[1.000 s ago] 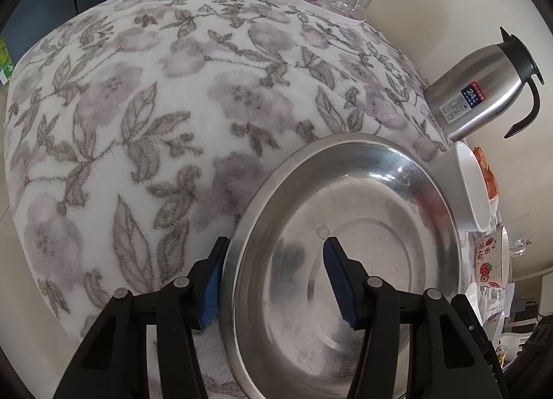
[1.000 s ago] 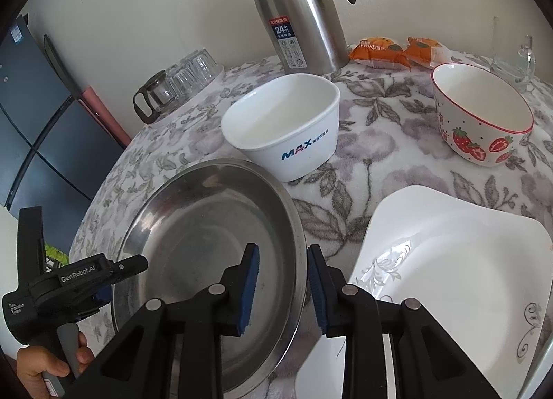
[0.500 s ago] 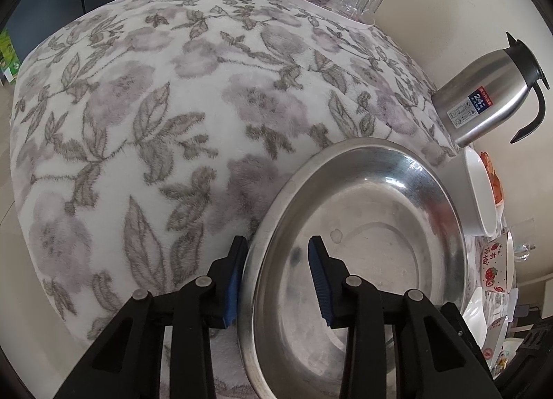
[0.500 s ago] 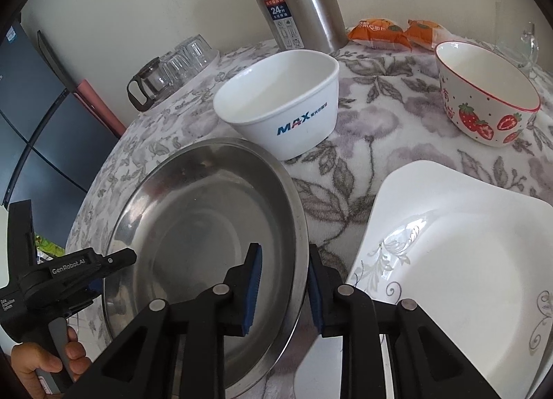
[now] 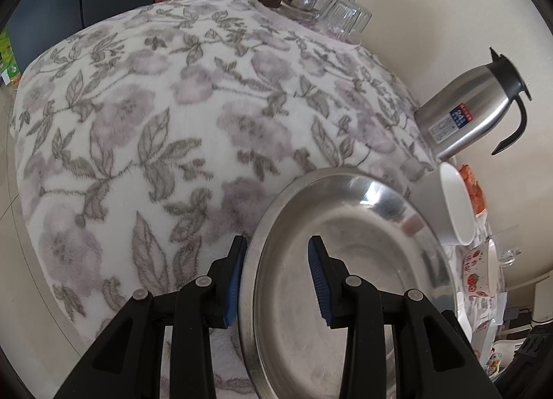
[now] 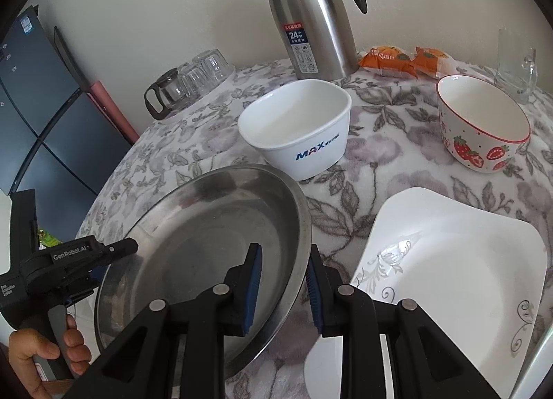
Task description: Organize plates and bowls
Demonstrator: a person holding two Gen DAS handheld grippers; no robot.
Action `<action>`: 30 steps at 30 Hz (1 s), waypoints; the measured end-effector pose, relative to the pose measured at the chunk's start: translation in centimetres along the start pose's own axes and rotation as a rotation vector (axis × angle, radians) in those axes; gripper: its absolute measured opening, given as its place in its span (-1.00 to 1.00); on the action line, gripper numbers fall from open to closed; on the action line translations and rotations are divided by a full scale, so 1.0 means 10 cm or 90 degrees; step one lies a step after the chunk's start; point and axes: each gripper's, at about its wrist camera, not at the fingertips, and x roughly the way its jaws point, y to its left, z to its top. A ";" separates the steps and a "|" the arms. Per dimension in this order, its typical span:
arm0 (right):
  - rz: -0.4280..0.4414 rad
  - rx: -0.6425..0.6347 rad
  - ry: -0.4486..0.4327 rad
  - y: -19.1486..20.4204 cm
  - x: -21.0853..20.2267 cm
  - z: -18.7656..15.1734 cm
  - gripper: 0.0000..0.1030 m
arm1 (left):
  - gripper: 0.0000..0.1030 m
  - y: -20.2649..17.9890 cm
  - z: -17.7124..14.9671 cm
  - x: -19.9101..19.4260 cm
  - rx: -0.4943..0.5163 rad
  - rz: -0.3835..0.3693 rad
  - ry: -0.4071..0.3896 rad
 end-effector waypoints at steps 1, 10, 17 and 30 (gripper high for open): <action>0.000 -0.001 0.000 0.00 -0.01 0.00 -0.48 | -0.27 0.00 0.01 -0.01 -0.001 -0.003 -0.002; 0.009 -0.026 -0.016 0.08 -0.12 0.01 -0.48 | -0.27 0.01 0.04 -0.13 -0.008 -0.015 -0.014; 0.015 -0.040 -0.027 0.16 -0.22 0.05 -0.48 | -0.27 0.03 0.07 -0.28 -0.017 -0.032 -0.037; 0.029 -0.059 -0.085 0.22 -0.63 0.15 -0.48 | -0.27 -0.05 0.08 -0.64 -0.005 -0.082 -0.096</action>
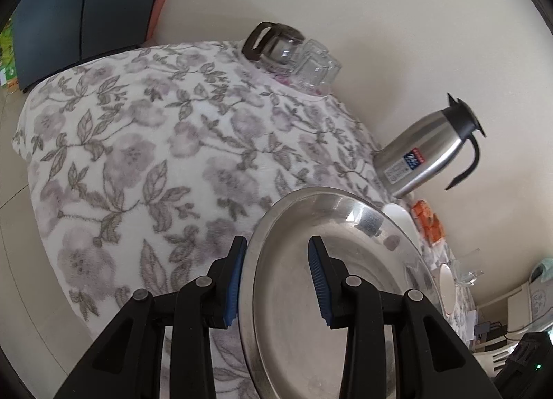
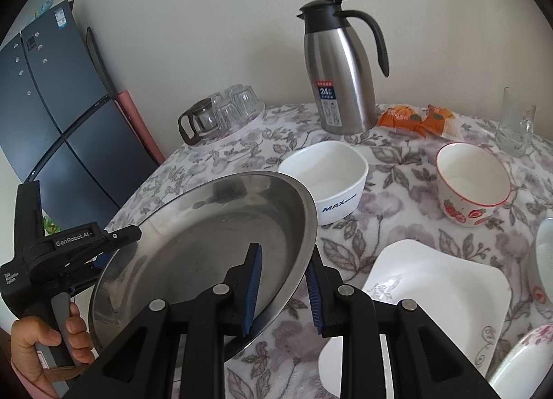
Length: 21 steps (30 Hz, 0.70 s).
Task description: Organize plates and bowls
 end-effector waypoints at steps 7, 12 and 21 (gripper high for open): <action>-0.021 0.004 -0.037 -0.16 -0.32 0.05 -0.48 | -0.27 -0.29 -0.09 -0.15 0.043 -0.041 -0.021; -0.038 0.017 -0.057 -0.30 -0.53 0.04 -0.48 | -0.27 -0.49 -0.18 -0.17 0.066 -0.057 -0.018; -0.068 0.050 -0.075 -0.67 -0.87 -0.03 -0.48 | -0.27 -0.93 -0.42 -0.15 0.108 -0.082 0.004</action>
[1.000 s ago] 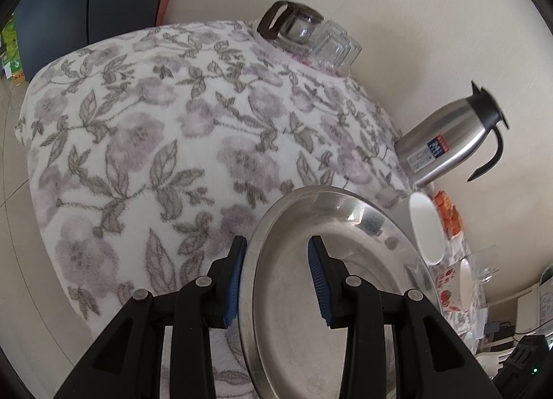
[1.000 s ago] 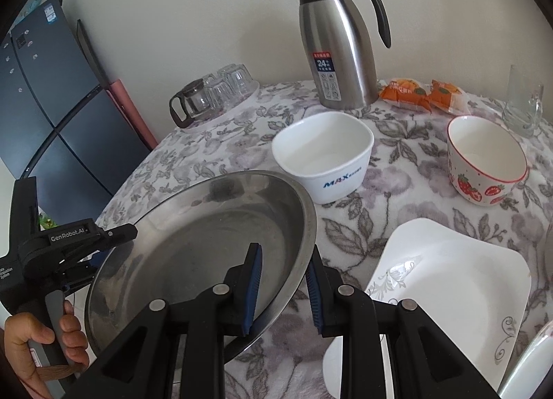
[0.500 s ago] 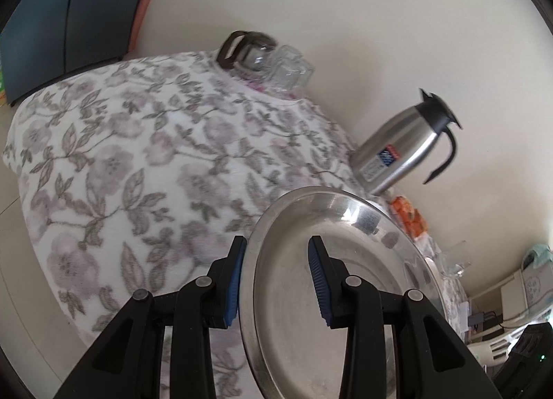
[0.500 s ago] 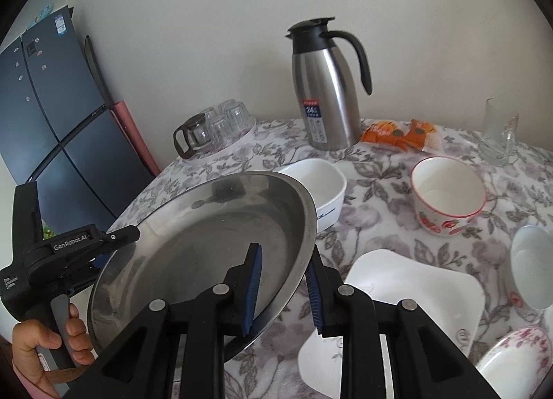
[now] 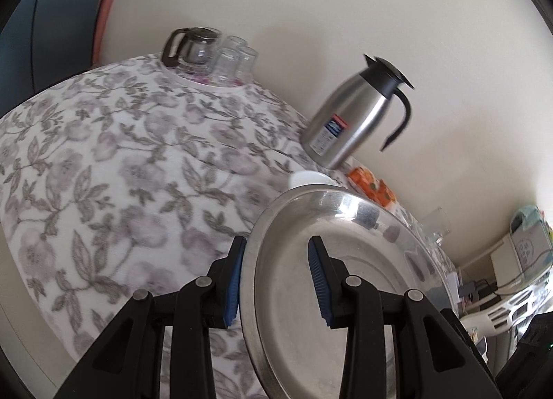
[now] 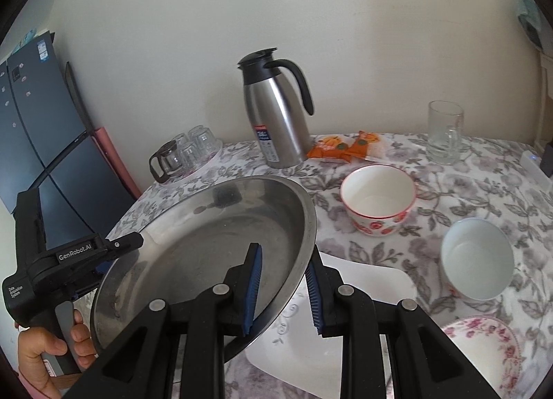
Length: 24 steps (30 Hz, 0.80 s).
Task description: Organize plates and bowls
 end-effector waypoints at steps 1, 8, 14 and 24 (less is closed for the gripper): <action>-0.004 0.002 -0.003 -0.04 -0.03 0.00 -0.48 | -0.27 -0.05 -0.02 0.01 0.005 -0.003 0.003; -0.032 0.037 -0.018 -0.40 -0.26 -0.04 -0.48 | -0.27 -0.43 -0.17 0.10 0.038 -0.022 0.029; -0.047 0.086 -0.029 -0.73 -0.41 -0.09 -0.48 | -0.27 -0.72 -0.32 0.23 0.053 -0.047 0.063; -0.074 0.119 -0.002 -1.07 -0.39 -0.21 -0.48 | -0.27 -0.94 -0.54 0.43 0.054 -0.067 0.109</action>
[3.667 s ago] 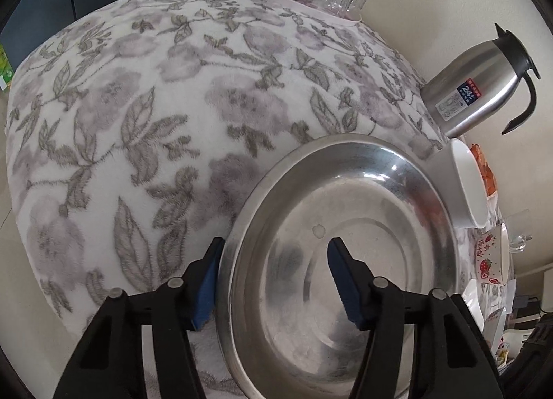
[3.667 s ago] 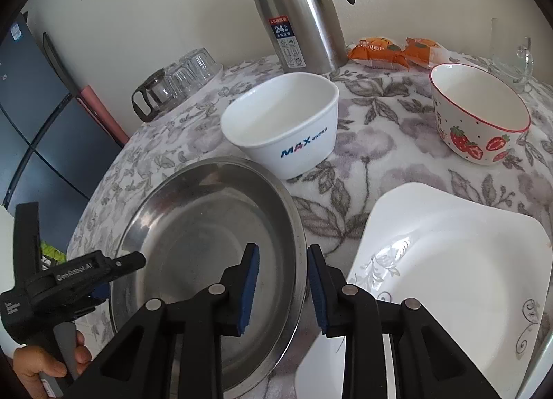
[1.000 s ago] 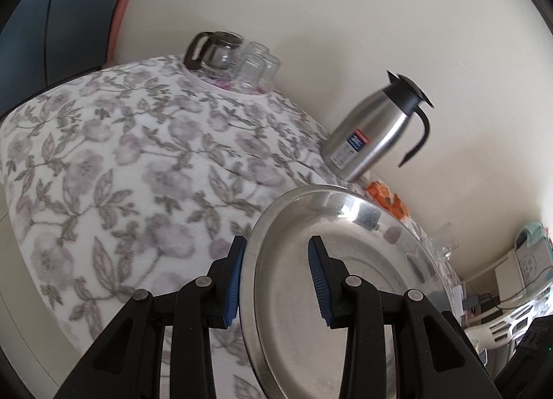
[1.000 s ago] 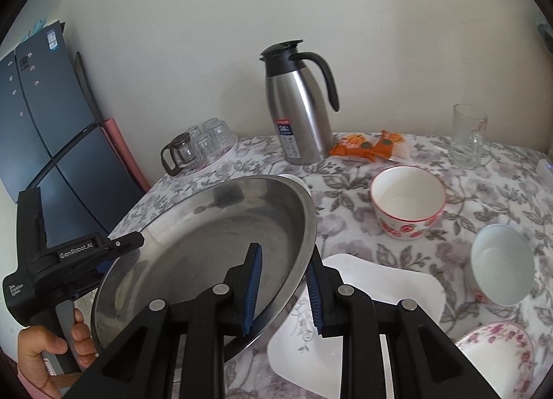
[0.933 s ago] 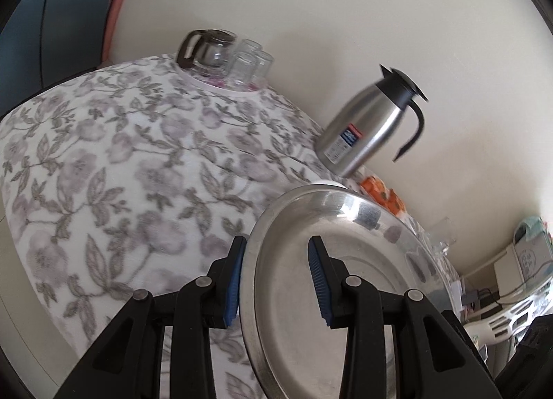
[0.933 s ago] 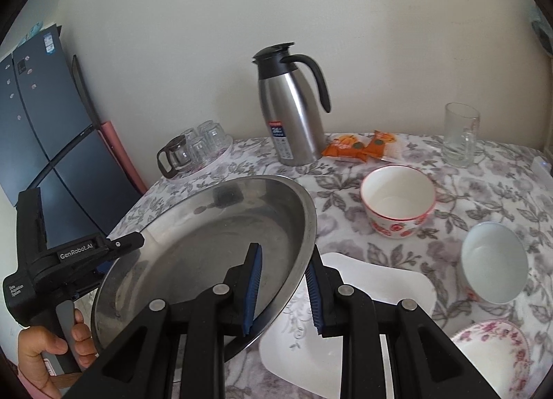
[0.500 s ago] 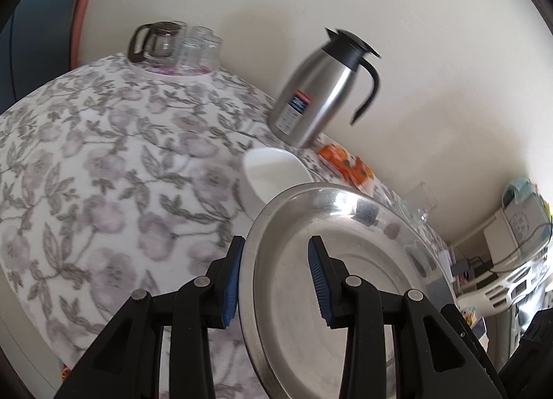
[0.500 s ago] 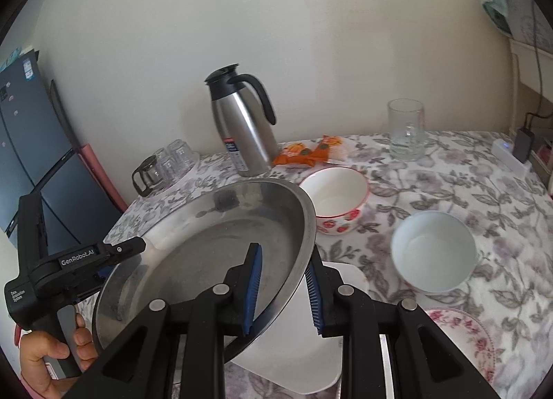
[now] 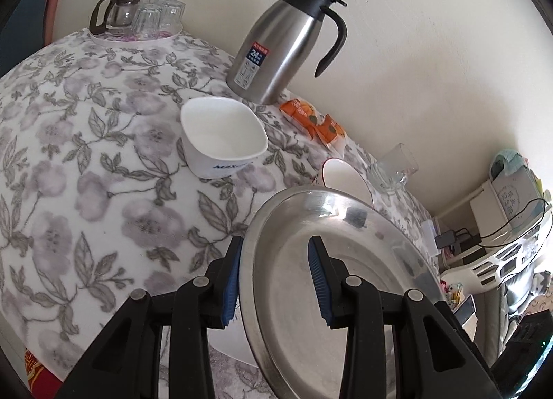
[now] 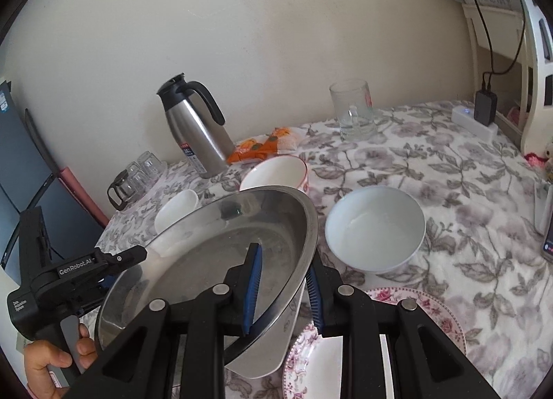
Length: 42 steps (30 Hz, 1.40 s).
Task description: Organize plates and bowls
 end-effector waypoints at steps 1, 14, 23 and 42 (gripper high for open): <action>-0.003 0.000 0.006 -0.01 0.03 -0.01 -0.48 | -0.27 0.00 -0.01 0.02 0.003 0.003 0.002; -0.027 -0.019 0.095 -0.03 0.43 -0.24 -0.48 | -0.27 0.24 -0.09 0.29 -0.015 0.048 0.042; -0.039 -0.018 0.135 -0.07 0.58 -0.35 -0.48 | -0.27 0.30 -0.12 0.39 -0.015 0.062 0.059; -0.054 -0.012 0.151 -0.12 0.66 -0.40 -0.45 | -0.27 0.36 -0.17 0.55 -0.005 0.089 0.092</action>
